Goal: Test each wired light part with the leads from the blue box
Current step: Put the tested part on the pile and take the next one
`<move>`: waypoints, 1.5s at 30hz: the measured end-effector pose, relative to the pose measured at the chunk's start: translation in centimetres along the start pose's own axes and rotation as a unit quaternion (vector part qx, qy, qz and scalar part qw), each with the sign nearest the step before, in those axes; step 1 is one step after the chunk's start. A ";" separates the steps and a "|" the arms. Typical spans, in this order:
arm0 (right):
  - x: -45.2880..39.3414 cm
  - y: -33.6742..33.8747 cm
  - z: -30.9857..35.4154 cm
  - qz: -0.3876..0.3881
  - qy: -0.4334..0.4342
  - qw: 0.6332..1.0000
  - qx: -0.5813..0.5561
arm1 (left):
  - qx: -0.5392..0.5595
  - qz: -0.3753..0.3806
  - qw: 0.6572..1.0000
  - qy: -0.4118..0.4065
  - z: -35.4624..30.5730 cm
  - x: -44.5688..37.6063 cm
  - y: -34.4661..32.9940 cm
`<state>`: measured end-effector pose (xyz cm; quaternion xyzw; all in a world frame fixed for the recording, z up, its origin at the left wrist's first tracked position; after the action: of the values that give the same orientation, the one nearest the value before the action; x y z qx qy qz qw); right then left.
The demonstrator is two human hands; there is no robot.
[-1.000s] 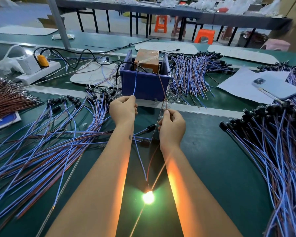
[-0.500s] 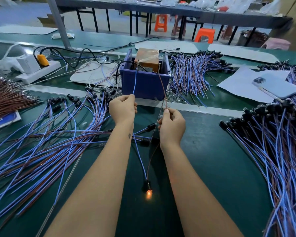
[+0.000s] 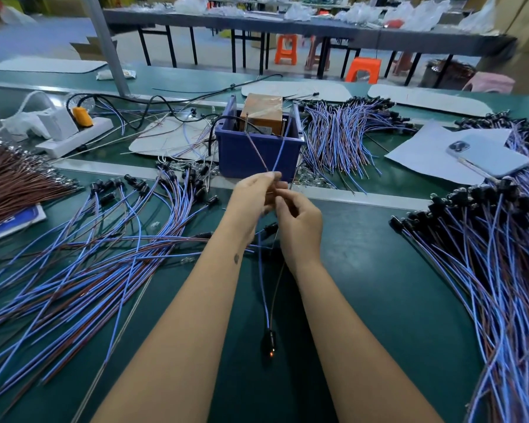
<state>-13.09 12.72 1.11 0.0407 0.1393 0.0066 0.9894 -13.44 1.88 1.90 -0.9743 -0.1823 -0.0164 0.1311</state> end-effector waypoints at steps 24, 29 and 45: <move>3.0 13.1 2.3 -0.075 -0.069 0.990 -0.095 | 0.018 -0.036 0.996 -0.084 0.3 8.5 -3.2; -0.2 22.0 4.5 -0.147 -0.081 0.985 -0.030 | -0.126 0.110 0.964 -0.207 2.9 15.1 -11.1; 0.3 28.2 4.5 -0.095 -0.078 0.770 0.627 | -0.314 0.244 0.893 -0.211 7.7 18.1 -16.7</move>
<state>-11.64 40.46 7.64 0.6386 0.0382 -0.1793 0.7474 -2.69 25.22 0.08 -0.9592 0.0526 0.1657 -0.2230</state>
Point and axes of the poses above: each hand's wrist, its own x-axis away from the middle knuckle, its own y-axis out of the back of the hand, z = x × y, the point moved 6 cm from there along -x, towards the middle knuckle, and after that the axes turned 1 degree about -z, right-handed, at the moved point
